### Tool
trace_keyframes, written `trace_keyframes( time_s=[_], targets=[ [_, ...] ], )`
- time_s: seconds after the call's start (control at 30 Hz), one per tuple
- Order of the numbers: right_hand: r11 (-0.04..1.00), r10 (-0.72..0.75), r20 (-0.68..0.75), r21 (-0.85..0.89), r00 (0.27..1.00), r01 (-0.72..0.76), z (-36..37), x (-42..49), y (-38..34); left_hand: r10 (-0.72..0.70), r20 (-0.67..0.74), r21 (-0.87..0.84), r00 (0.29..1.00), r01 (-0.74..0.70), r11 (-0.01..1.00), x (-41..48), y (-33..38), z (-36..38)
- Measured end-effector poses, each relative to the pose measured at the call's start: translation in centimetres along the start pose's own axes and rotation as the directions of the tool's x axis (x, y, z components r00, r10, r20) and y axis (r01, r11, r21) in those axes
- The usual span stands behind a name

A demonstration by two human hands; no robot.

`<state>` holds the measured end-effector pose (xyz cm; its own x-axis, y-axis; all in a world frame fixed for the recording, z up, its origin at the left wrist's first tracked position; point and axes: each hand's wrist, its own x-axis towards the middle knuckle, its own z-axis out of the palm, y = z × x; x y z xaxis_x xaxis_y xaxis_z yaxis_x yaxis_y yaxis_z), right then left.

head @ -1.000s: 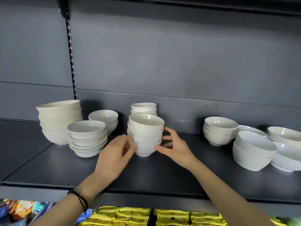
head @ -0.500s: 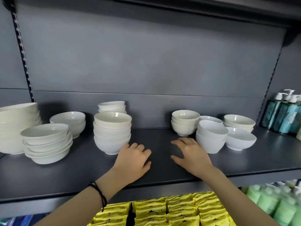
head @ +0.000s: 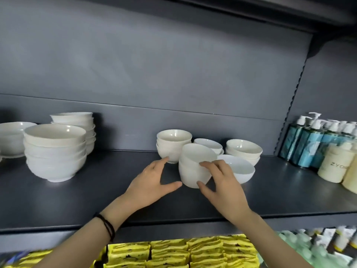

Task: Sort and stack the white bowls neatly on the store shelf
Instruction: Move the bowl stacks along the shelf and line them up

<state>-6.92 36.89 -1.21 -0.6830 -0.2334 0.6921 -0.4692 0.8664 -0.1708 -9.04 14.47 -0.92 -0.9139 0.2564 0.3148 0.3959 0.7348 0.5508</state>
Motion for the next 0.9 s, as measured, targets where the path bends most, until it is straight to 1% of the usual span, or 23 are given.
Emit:
trace_keyframes(
  time_s=[0.03, 0.07, 0.1, 0.2, 0.3, 0.37, 0.43, 0.47, 0.57, 0.63, 0.7, 0.8, 0.9],
  targets=[
    [0.997, 0.037, 0.001, 0.072, 0.999, -0.037, -0.1, -0.1, 0.7, -0.036, 0.016, -0.192, 0.999, 0.038, 0.981, 0.3, 0.5, 0.6],
    [0.988, 0.073, 0.015, 0.136, 0.997, -0.074, -0.1, -0.1, 1.3, -0.059, 0.013, -0.332, 0.998, 0.060, 0.941, 0.7, 1.0, 1.2],
    [0.977, 0.098, 0.033, 0.185, 0.995, -0.103, 0.0, -0.1, 1.9, -0.082, 0.000, -0.426, 0.997, 0.074, 0.902, 1.1, 1.5, 1.7],
    [0.925, 0.173, 0.109, 0.324, 0.979, -0.200, 0.6, -0.1, 3.2, -0.128, -0.055, -0.591, 0.990, 0.071, 0.803, 2.3, 3.4, 2.9],
    [0.781, 0.226, 0.211, 0.544, 0.951, -0.307, 1.7, 0.2, 3.2, -0.147, -0.034, -0.687, 0.989, 0.083, 0.722, 3.1, 4.2, 3.3],
    [0.720, 0.231, 0.232, 0.613, 0.945, -0.326, 2.2, 0.3, 3.5, -0.130, 0.011, -0.714, 0.991, 0.099, 0.693, 3.4, 4.3, 3.9],
    [0.708, 0.228, 0.238, 0.625, 0.944, -0.329, 2.4, 0.4, 3.7, -0.102, 0.052, -0.719, 0.993, 0.108, 0.686, 3.4, 4.2, 4.4],
    [0.704, 0.226, 0.239, 0.630, 0.944, -0.328, 2.5, 0.4, 3.7, -0.095, 0.050, -0.711, 0.994, 0.102, 0.696, 3.4, 4.0, 4.5],
    [0.703, 0.195, 0.239, 0.642, 0.951, -0.305, 2.5, 0.5, 3.5, -0.118, -0.021, -0.678, 0.993, 0.073, 0.731, 3.6, 3.8, 4.3],
    [0.691, 0.138, 0.253, 0.668, 0.958, -0.276, 2.4, 0.7, 3.0, -0.146, -0.060, -0.665, 0.988, 0.070, 0.743, 3.5, 3.7, 4.0],
    [0.657, 0.096, 0.278, 0.704, 0.956, -0.270, 2.5, 0.9, 2.4, -0.185, -0.072, -0.630, 0.980, 0.099, 0.770, 3.2, 3.2, 3.5],
    [0.610, 0.080, 0.314, 0.735, 0.946, -0.296, 2.9, 1.3, 1.7, -0.248, -0.063, -0.565, 0.967, 0.170, 0.807, 2.5, 2.6, 2.4],
    [0.597, 0.061, 0.331, 0.744, 0.942, -0.301, 3.4, 1.8, 1.0, -0.267, -0.078, -0.544, 0.961, 0.183, 0.819, 1.9, 1.7, 1.4]
  ],
)
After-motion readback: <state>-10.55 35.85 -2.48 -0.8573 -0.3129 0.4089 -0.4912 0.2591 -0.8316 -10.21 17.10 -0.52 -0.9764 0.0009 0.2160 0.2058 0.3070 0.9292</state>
